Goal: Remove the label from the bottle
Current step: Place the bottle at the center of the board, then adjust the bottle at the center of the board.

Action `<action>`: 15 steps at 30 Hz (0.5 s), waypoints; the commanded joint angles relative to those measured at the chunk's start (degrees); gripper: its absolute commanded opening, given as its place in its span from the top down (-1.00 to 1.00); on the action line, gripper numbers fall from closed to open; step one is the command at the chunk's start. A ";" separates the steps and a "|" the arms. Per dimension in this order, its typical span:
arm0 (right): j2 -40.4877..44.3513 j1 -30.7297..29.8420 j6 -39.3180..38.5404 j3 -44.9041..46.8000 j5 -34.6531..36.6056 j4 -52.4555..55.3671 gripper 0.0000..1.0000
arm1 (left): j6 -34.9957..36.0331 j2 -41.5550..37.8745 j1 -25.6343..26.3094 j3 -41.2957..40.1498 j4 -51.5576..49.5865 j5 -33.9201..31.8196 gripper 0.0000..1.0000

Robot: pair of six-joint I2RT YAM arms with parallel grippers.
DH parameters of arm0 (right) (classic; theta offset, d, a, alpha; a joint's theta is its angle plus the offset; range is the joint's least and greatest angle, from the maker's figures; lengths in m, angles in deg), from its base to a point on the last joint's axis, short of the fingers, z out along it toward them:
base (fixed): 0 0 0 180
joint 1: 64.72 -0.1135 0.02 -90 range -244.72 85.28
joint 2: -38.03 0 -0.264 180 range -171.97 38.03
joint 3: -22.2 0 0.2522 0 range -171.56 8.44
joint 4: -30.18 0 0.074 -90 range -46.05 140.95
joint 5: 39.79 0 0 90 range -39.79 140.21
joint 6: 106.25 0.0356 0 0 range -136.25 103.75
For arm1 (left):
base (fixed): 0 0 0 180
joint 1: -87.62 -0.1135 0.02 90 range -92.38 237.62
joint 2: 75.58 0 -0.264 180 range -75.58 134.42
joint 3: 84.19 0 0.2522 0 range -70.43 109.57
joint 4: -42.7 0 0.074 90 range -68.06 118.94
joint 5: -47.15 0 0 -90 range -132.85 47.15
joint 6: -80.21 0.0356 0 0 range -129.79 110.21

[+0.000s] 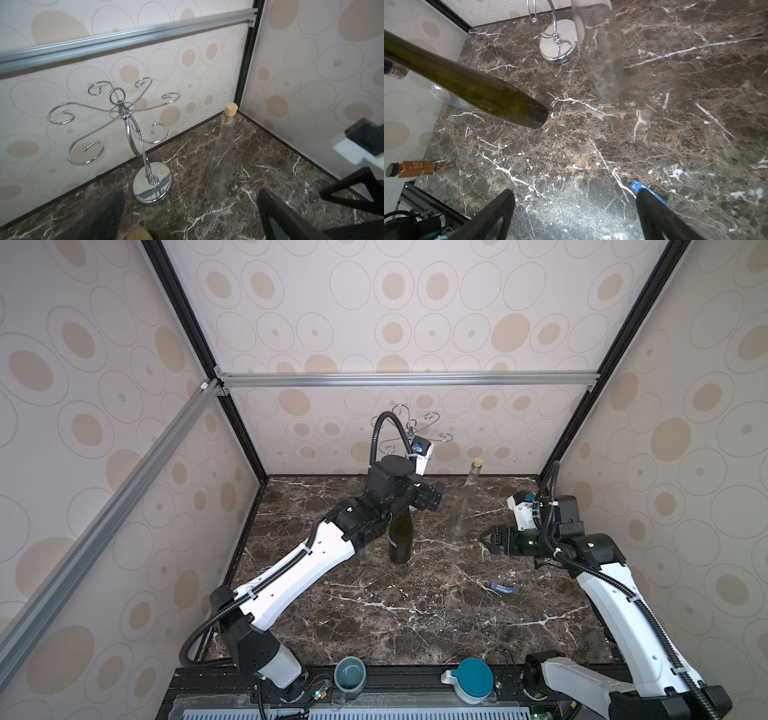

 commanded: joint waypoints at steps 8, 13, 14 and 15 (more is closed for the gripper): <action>-3.46 -3.55 3.32 -0.18 2.80 -5.03 -0.86 | -0.25 -7.89 -7.88 -11.60 3.49 7.26 -0.93; -3.43 -3.73 3.63 0.61 3.39 -5.52 -0.86 | 1.19 -5.55 -9.48 -12.55 4.40 12.63 -0.88; -3.32 -3.73 3.66 0.81 3.71 -5.56 -0.86 | 1.41 -5.09 -9.57 -12.47 4.42 13.33 -0.87; -3.14 -3.73 3.52 0.91 4.00 -5.56 -0.86 | 1.51 -4.54 -9.74 -12.46 4.64 13.87 -0.84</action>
